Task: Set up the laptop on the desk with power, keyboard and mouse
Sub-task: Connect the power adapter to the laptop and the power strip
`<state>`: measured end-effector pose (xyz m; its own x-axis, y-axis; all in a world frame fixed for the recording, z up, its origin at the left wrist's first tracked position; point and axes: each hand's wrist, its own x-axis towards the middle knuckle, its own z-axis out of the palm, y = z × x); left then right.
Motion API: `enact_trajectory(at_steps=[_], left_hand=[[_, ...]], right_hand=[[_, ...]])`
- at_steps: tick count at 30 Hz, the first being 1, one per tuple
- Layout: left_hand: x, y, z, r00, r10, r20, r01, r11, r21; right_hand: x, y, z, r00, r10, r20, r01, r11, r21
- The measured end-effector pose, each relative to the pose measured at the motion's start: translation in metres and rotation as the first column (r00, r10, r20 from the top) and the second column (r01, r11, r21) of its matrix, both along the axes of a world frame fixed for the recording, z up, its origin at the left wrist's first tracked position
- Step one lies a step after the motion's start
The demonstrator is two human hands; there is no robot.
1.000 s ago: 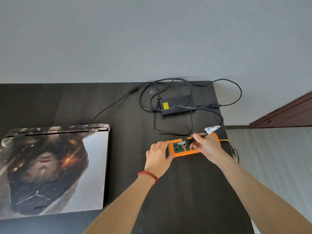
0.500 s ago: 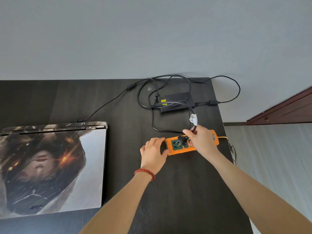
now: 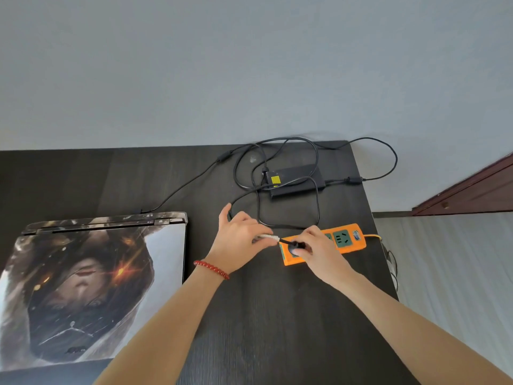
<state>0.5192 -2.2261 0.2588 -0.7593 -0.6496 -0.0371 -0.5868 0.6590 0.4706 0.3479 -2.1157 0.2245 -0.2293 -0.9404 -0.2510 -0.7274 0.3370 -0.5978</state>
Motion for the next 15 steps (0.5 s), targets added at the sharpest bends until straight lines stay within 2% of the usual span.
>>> enact_trajectory(at_steps=[3, 6, 11, 15], left_hand=[[-0.001, -0.001, 0.0, 0.999, -0.033, -0.025, 0.031, 0.996, -0.081], [-0.013, -0.001, 0.004, 0.995, -0.066, -0.071, 0.055, 0.988, -0.148], [-0.028, -0.003, 0.009, 0.988, -0.074, -0.136, 0.061, 0.994, -0.095], [-0.007, 0.005, 0.0, 0.975, 0.026, -0.22, -0.044, 0.996, -0.078]], right_hand=[[-0.009, -0.002, 0.001, 0.982, 0.121, -0.142, -0.118, 0.993, 0.03], [-0.01, -0.008, 0.0, 0.957, 0.213, -0.196, -0.21, 0.977, 0.037], [-0.013, -0.004, -0.005, 0.98, 0.11, -0.164, -0.11, 0.994, 0.009], [-0.01, 0.002, -0.009, 0.987, 0.061, -0.149, -0.068, 0.997, -0.041]])
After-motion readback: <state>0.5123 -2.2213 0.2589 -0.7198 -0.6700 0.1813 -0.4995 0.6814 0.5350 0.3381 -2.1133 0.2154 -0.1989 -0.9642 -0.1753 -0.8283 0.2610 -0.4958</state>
